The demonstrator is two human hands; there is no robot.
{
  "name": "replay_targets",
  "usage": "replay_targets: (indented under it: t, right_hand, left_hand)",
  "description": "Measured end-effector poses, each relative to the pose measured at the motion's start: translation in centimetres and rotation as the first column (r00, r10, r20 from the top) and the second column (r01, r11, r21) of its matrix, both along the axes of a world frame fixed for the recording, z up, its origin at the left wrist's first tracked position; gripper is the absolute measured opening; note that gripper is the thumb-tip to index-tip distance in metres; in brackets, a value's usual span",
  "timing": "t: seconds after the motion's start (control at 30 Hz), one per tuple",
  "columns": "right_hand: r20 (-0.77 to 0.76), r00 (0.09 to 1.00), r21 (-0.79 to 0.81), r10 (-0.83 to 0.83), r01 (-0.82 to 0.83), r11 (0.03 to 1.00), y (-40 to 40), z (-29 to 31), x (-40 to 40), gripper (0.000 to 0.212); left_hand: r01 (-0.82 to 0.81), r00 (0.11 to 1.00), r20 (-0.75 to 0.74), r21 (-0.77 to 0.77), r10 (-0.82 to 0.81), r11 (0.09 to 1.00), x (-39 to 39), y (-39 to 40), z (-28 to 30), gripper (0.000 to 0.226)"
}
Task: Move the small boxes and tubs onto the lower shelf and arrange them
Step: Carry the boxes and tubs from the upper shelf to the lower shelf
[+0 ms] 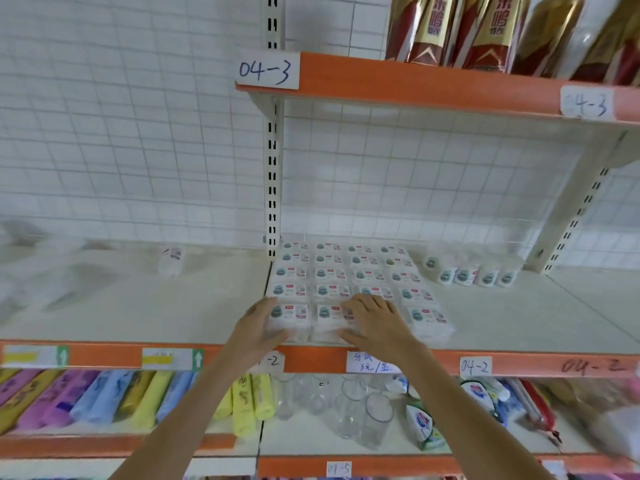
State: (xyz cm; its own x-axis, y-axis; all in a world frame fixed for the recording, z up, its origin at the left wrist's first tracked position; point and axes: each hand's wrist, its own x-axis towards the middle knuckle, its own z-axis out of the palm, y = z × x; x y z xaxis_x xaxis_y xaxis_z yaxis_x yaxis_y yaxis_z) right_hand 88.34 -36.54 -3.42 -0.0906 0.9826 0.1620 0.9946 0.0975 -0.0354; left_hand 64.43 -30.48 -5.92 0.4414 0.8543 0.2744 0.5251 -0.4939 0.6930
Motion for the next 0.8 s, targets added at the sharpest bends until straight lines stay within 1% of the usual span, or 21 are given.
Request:
replay_targets:
  t: [0.07, 0.1, 0.13, 0.2, 0.27, 0.37, 0.43, 0.53, 0.6, 0.7, 0.8]
  right_hand:
    - [0.029, 1.000, -0.023, -0.009, 0.010, 1.000, -0.4, 0.9, -0.4, 0.061]
    - [0.043, 0.999, -0.013, -0.013, 0.013, 1.000, -0.8, 1.3, -0.6, 0.064]
    - [0.042, 0.999, 0.003, -0.026, 0.026, 1.000, -1.3, 1.6, -0.7, 0.065]
    - [-0.001, 0.999, 0.061, -0.051, 0.051, 0.997, -2.7, 2.1, -0.8, 0.061]
    - [-0.037, 0.996, 0.104, -0.080, 0.084, 0.991, -4.4, 2.5, -0.8, 0.053]
    - [-0.051, 0.994, 0.162, -0.093, 0.100, 0.982, -7.6, 2.3, -0.3, 0.045]
    - [-0.055, 0.995, 0.191, -0.083, 0.092, 0.977, -10.1, 1.6, 0.2, 0.042]
    - [-0.067, 0.995, 0.189, -0.074, 0.085, 0.978, -14.2, 0.0, 1.0, 0.036]
    - [-0.059, 0.995, 0.190, -0.074, 0.084, 0.978, -16.8, -1.4, 1.3, 0.031]
    - [-0.101, 0.993, 0.158, -0.055, 0.070, 0.985, -20.1, -3.4, 1.2, 0.031]
    - [-0.114, 0.993, 0.106, -0.026, 0.038, 0.994, -22.6, -5.1, 0.4, 0.029]
  left_hand:
    - [0.007, 0.999, -0.034, -0.079, -0.010, 0.997, -0.2, -0.3, 0.7, 0.078]
    - [0.005, 0.999, -0.043, -0.098, -0.009, 0.995, -0.4, -0.4, 1.0, 0.083]
    - [-0.008, 0.999, -0.047, -0.085, 0.004, 0.996, -0.7, -0.6, 1.3, 0.083]
    - [-0.066, 0.997, -0.048, 0.010, 0.066, 0.998, -1.6, -1.0, 1.8, 0.074]
    - [-0.117, 0.989, -0.073, 0.144, 0.128, 0.983, -2.8, -1.7, 2.1, 0.059]
    - [-0.090, 0.964, -0.201, 0.373, 0.175, 0.923, -4.7, -3.9, 2.4, 0.041]
    - [-0.076, 0.944, -0.247, 0.478, 0.218, 0.875, -6.0, -6.1, 2.3, 0.034]
    - [-0.102, 0.902, -0.292, 0.570, 0.317, 0.815, -7.8, -10.6, 1.6, 0.036]
    - [-0.127, 0.873, -0.317, 0.587, 0.371, 0.800, -8.5, -14.0, 1.1, 0.037]
    - [-0.171, 0.860, -0.309, 0.574, 0.406, 0.801, -9.7, -18.9, -0.6, 0.028]
    - [-0.223, 0.837, -0.351, 0.484, 0.421, 0.846, -11.4, -23.4, -2.9, 0.028]
